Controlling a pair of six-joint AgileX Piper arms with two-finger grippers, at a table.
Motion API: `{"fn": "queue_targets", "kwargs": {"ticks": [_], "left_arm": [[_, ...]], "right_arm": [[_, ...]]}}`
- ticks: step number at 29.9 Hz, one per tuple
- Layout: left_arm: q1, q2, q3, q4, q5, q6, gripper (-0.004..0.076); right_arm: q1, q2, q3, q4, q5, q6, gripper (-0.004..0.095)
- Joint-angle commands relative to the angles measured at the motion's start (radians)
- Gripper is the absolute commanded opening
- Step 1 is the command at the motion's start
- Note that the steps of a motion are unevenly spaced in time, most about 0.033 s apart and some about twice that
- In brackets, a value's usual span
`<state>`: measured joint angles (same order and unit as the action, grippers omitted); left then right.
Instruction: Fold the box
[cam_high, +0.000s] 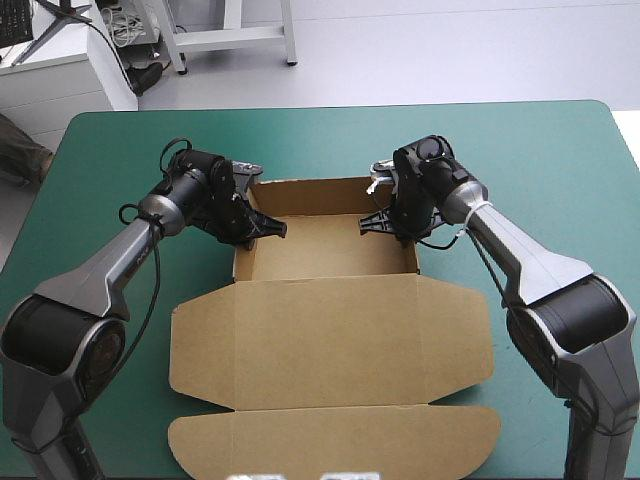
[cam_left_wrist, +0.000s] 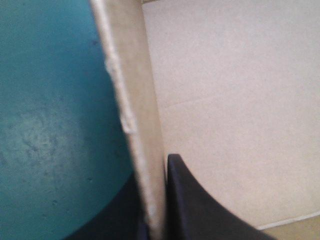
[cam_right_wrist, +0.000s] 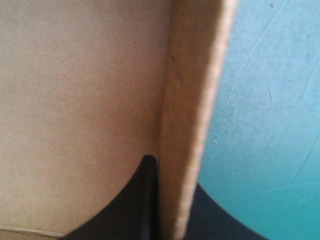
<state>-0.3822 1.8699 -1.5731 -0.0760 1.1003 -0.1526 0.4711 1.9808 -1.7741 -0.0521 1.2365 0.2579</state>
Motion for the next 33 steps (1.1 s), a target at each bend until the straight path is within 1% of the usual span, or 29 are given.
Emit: {"fn": "queue_targets", "kwargs": {"ticks": [1,3,4,7,9,11,13,15,18,23,25,27,31,33], "left_arm": [[-0.007,-0.026,-0.014,0.027,-0.011,0.112,0.0028],[-0.007,-0.026,-0.016,0.027,-0.011,0.121,0.0086],[-0.007,-0.026,-0.017,0.029,-0.010,0.130,0.0132],[-0.007,-0.026,-0.021,0.029,-0.010,0.158,0.0302],[-0.007,-0.026,-0.028,0.025,-0.013,0.153,0.0430],[-0.007,-0.026,-0.038,0.023,-0.012,0.153,0.0538],[-0.007,-0.026,-0.054,0.023,-0.010,0.153,0.0592],[-0.007,-0.026,-0.073,0.023,0.003,0.153,0.0594],[-0.005,-0.026,-0.128,0.040,0.053,0.153,0.0594],[-0.005,-0.028,-0.292,0.125,0.185,0.153,0.0594],[-0.005,-0.034,-0.355,0.145,0.185,0.153,0.0594],[-0.005,-0.051,-0.416,0.145,0.185,0.145,0.0586],[-0.005,-0.087,-0.526,0.148,0.185,0.142,0.0524],[-0.005,-0.115,-0.559,0.157,0.185,0.142,0.0465]], "right_arm": [[0.004,-0.052,-0.033,-0.013,0.017,-0.070,0.0143],[0.004,-0.052,-0.039,-0.013,0.017,-0.066,0.0284],[0.004,-0.052,-0.042,-0.013,0.017,-0.066,0.0349],[0.004,-0.052,-0.055,-0.013,0.017,-0.055,0.0495],[0.004,-0.052,-0.064,-0.030,0.017,-0.014,0.0551],[0.001,-0.052,-0.066,-0.040,0.017,-0.001,0.0569],[0.001,-0.052,-0.068,-0.071,0.017,0.012,0.0570],[0.001,-0.052,-0.074,-0.076,0.017,0.022,0.0570],[0.001,-0.054,-0.111,-0.058,0.017,0.027,0.0569],[0.001,-0.065,-0.239,-0.050,0.017,0.027,0.0566],[0.001,-0.080,-0.298,-0.058,0.017,0.027,0.0566],[0.001,-0.104,-0.339,-0.095,0.017,0.021,0.0566],[0.001,-0.179,-0.366,-0.193,0.017,0.021,0.0566],[0.001,-0.218,-0.366,-0.223,0.017,0.021,0.0566]]}}
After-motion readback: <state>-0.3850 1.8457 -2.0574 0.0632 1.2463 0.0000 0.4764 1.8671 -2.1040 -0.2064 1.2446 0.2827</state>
